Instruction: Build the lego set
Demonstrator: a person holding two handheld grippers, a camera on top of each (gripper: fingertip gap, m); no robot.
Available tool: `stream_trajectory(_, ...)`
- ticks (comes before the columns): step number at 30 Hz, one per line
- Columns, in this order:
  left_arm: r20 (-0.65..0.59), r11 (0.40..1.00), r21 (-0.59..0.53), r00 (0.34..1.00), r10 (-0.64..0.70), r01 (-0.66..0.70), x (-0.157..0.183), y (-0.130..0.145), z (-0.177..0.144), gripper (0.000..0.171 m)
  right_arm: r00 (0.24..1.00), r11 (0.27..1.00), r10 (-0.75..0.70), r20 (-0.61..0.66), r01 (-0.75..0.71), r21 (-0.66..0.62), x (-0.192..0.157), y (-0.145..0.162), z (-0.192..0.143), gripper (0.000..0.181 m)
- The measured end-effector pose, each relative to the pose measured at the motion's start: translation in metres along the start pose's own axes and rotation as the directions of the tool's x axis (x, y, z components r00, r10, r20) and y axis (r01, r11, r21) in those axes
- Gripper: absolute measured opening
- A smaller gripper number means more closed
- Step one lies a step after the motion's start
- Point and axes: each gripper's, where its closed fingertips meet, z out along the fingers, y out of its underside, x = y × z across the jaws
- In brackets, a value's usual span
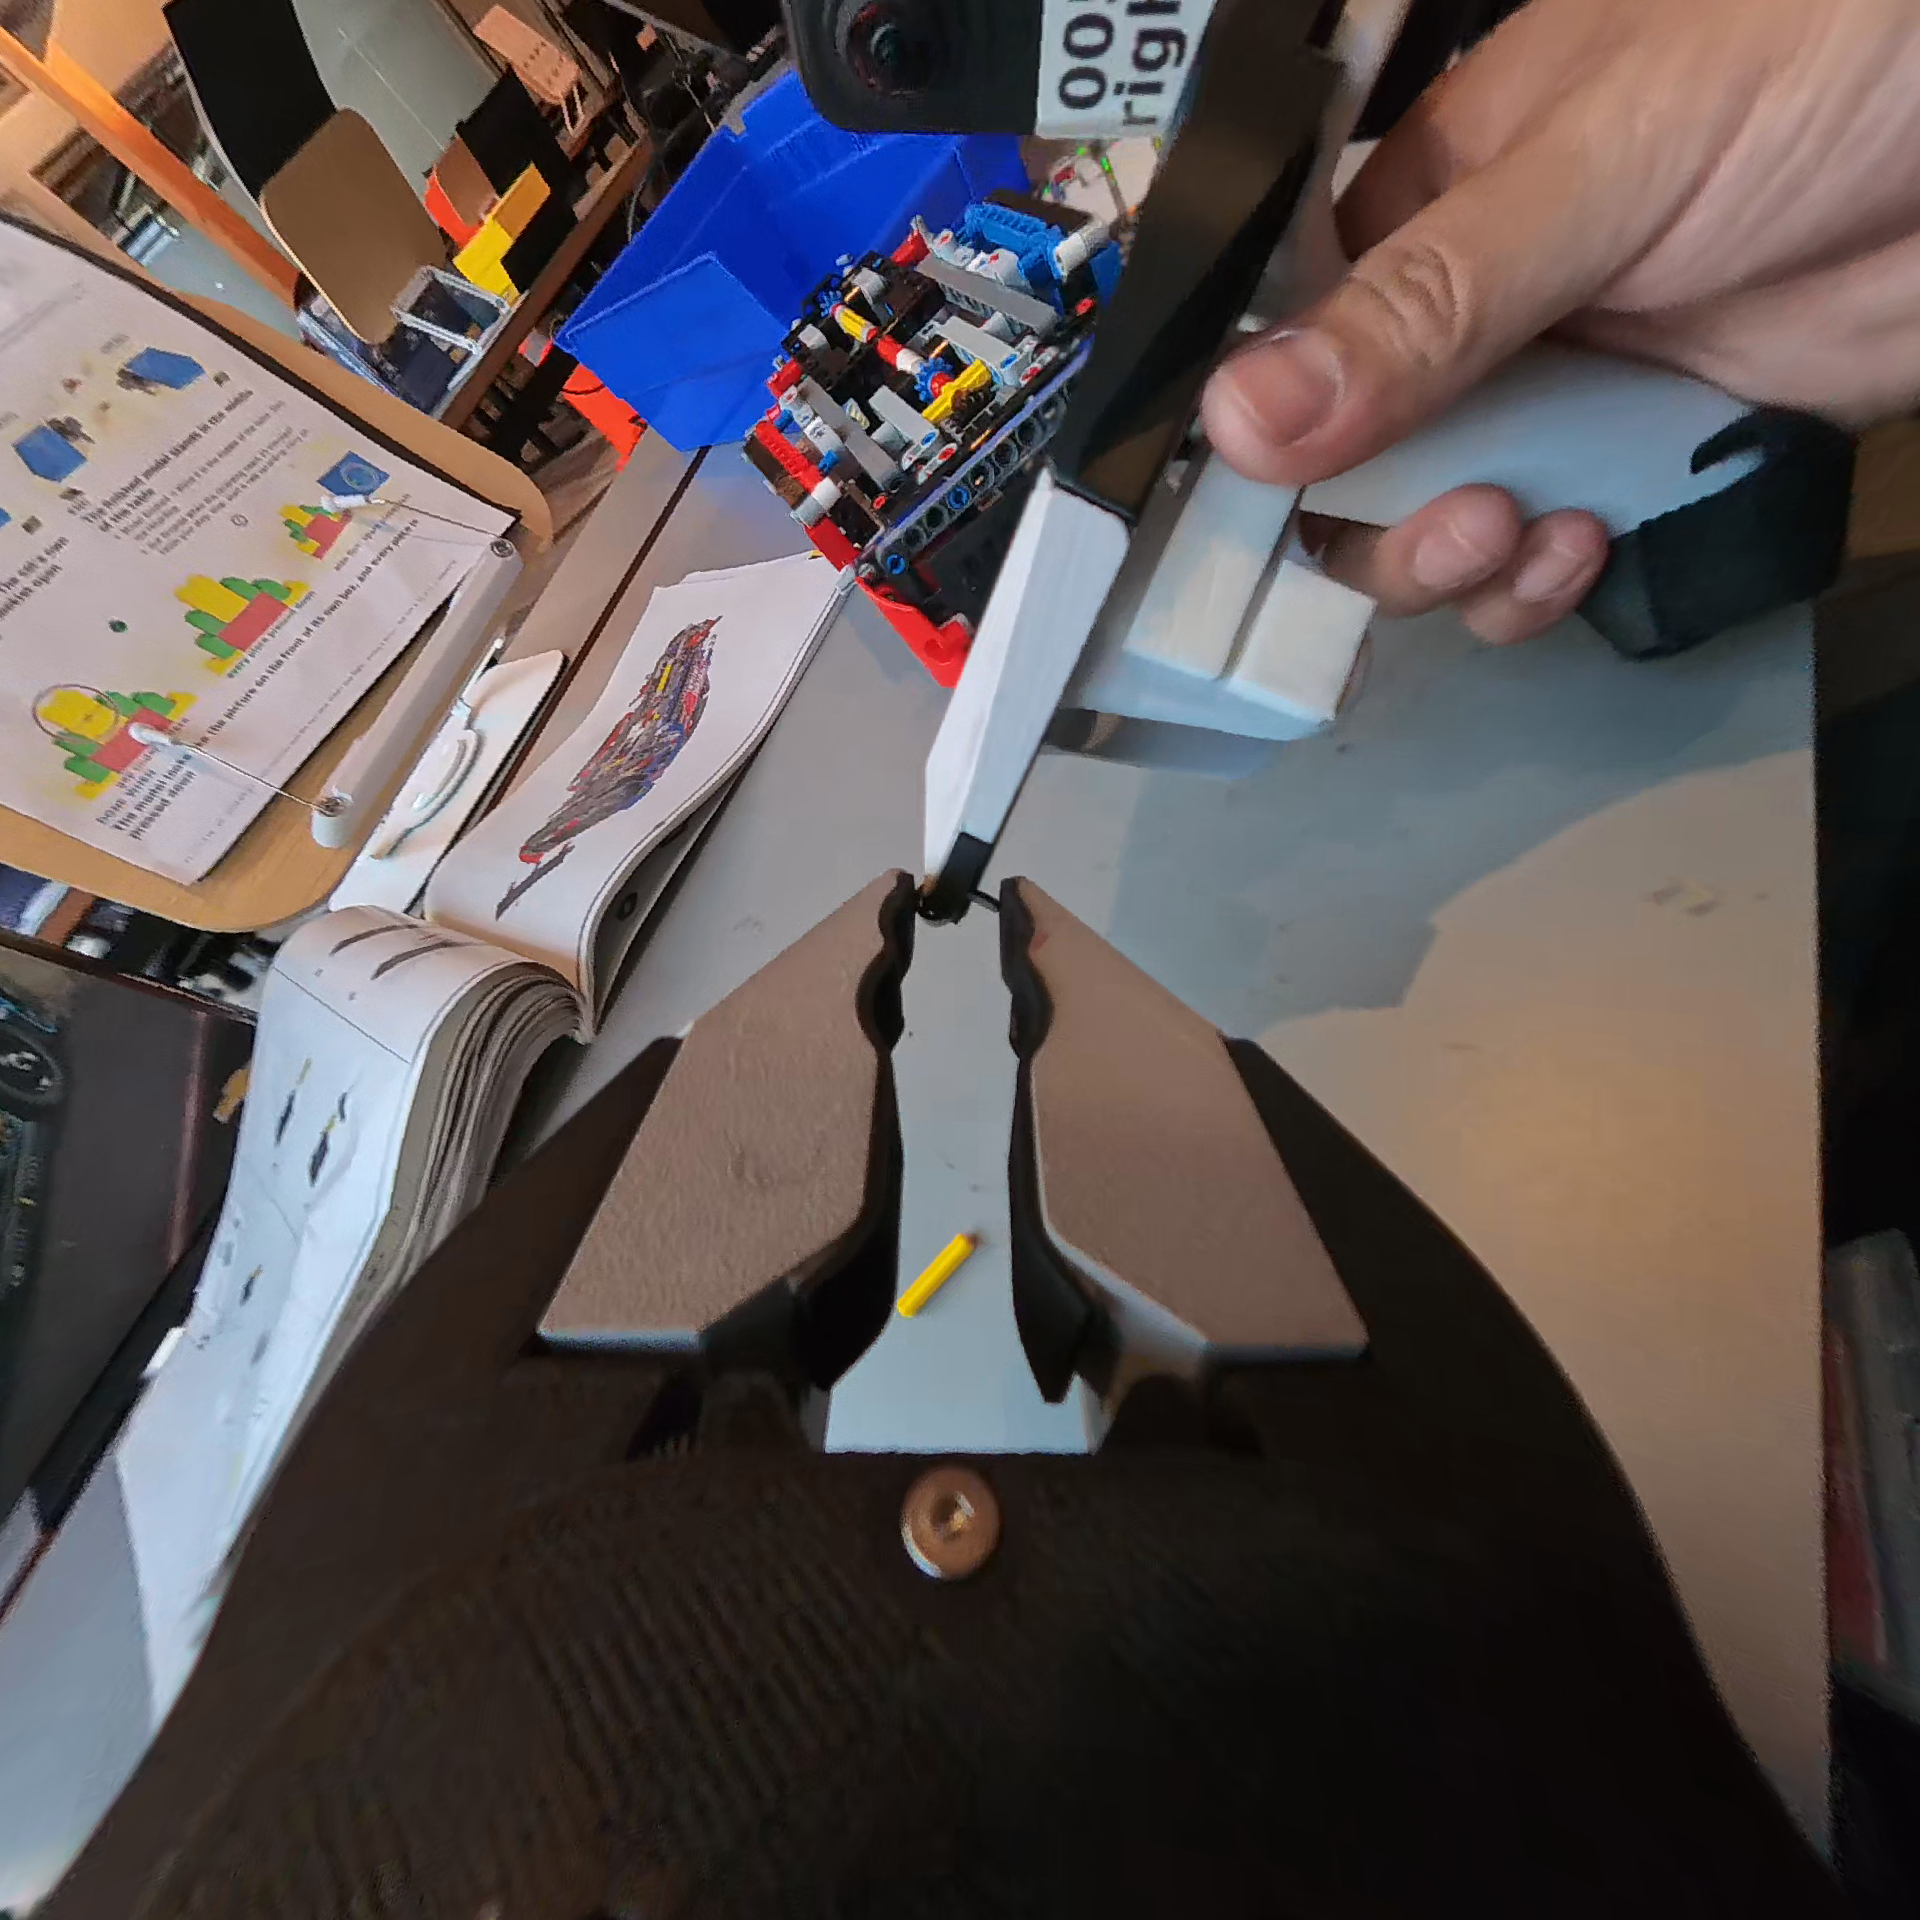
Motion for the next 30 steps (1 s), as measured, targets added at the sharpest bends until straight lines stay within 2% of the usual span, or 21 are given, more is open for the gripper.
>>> stream_trajectory(4, -0.04, 0.986, 0.047, 0.987, -0.158, 0.16, -0.003, -0.002, -0.003, 0.013, 0.999, 0.999, -0.044, -0.013, 0.044, -0.001, -0.002, -0.004, 0.0, 0.008)
stream_trajectory(7, -0.128, 0.927, 0.092, 0.928, -0.35, 0.362, -0.009, -0.003, -0.007, 0.013, 0.997, 0.997, -0.073, -0.023, 0.073, 0.01, -0.002, -0.009, -0.003, 0.009)
stream_trajectory(10, -0.247, 0.779, 0.132, 0.782, -0.573, 0.613, -0.023, -0.005, -0.015, 0.014, 0.985, 0.985, -0.17, -0.035, 0.17, 0.011, -0.004, -0.015, -0.01, 0.01)
stream_trajectory(13, -0.432, 0.569, 0.126, 0.561, -0.706, 0.813, -0.031, -0.012, -0.024, 0.014, 0.932, 0.933, -0.359, -0.056, 0.358, -0.04, -0.009, -0.013, -0.015, 0.013)
stream_trajectory(15, -0.543, 0.439, 0.11, 0.424, -0.724, 0.892, -0.034, -0.018, -0.031, 0.014, 0.843, 0.849, -0.526, -0.112, 0.514, -0.12, -0.007, -0.009, -0.015, 0.019)
stream_trajectory(18, -0.66, 0.307, 0.061, 0.269, -0.702, 0.95, -0.033, -0.026, -0.037, 0.013, 0.637, 0.664, -0.747, -0.19, 0.72, -0.2, -0.014, -0.015, -0.012, 0.024)
stream_trajectory(20, -0.739, 0.206, 0.011, 0.146, -0.658, 0.979, -0.032, -0.035, -0.042, 0.013, 0.502, 0.542, -0.837, -0.216, 0.815, -0.206, -0.026, -0.023, -0.009, 0.02)
stream_trajectory(23, -0.808, 0.074, -0.064, -0.008, -0.589, 0.995, -0.033, -0.044, -0.047, 0.013, 0.39, 0.425, -0.9, -0.195, 0.884, -0.193, -0.043, -0.025, -0.004, 0.02)
stream_trajectory(26, -0.833, 0.011, -0.098, -0.076, -0.548, 0.995, -0.033, -0.047, -0.049, 0.013, 0.323, 0.366, -0.922, -0.213, 0.907, -0.206, -0.045, -0.028, -0.004, 0.019)
stream_trajectory(30, -0.844, -0.004, -0.112, -0.098, -0.528, 0.994, -0.029, -0.051, -0.048, 0.013, 0.294, 0.338, -0.925, -0.242, 0.926, -0.169, -0.056, -0.033, -0.007, 0.02)
